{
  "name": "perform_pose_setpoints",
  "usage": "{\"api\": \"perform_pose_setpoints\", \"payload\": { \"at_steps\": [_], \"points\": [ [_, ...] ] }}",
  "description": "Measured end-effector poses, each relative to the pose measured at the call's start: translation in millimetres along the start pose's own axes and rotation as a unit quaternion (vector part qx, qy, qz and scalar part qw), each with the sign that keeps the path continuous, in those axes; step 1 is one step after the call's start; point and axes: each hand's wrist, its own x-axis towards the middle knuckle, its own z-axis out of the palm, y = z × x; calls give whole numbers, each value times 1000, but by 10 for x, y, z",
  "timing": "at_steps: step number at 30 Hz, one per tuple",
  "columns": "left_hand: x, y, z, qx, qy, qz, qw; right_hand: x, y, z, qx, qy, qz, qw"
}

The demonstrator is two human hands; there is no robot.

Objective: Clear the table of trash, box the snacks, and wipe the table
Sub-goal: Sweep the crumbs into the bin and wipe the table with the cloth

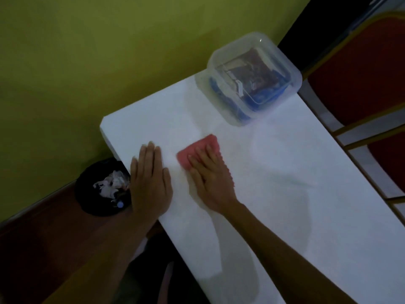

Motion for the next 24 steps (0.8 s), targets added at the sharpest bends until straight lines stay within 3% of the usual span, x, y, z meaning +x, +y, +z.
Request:
{"api": "perform_pose_setpoints", "payload": {
  "at_steps": [2, 5, 9, 12, 14, 16, 18, 21, 22, 24],
  "points": [
    [38, -33, 4, -10, -5, 14, 1000, 125, 79, -92, -21, -52, -47, 997],
    [277, -203, 13, -21, -5, 18, 1000, 628, 262, -217, -90, -59, -69, 992],
    [568, -548, -13, -31, 0, 0, 1000, 1433, 154, -3, -140, -8, 23, 990],
    [638, -794, -56, -36, -6, -4, 999, 1793, -240, 221, -135, 31, 121, 983],
    [652, -898, -96, -52, 10, -26, 998, 1843, -556, 321, -119, 46, 136, 982],
    [634, -946, -133, -91, 31, -65, 993, 1684, -897, 457, -101, 35, 82, 991],
    [596, -979, -174, -126, 43, -80, 988, 1337, -1142, 546, -53, -2, -35, 998],
    [611, -1068, -229, -140, 26, -62, 988, 1143, -810, 526, -25, -37, -200, 979],
    [634, -1084, -251, -137, 18, -62, 988, 1271, -594, 456, -46, -28, -188, 981],
    [692, -1099, -311, -130, 5, -78, 988, 1576, -252, 298, -83, -10, -48, 995]
  ]
}}
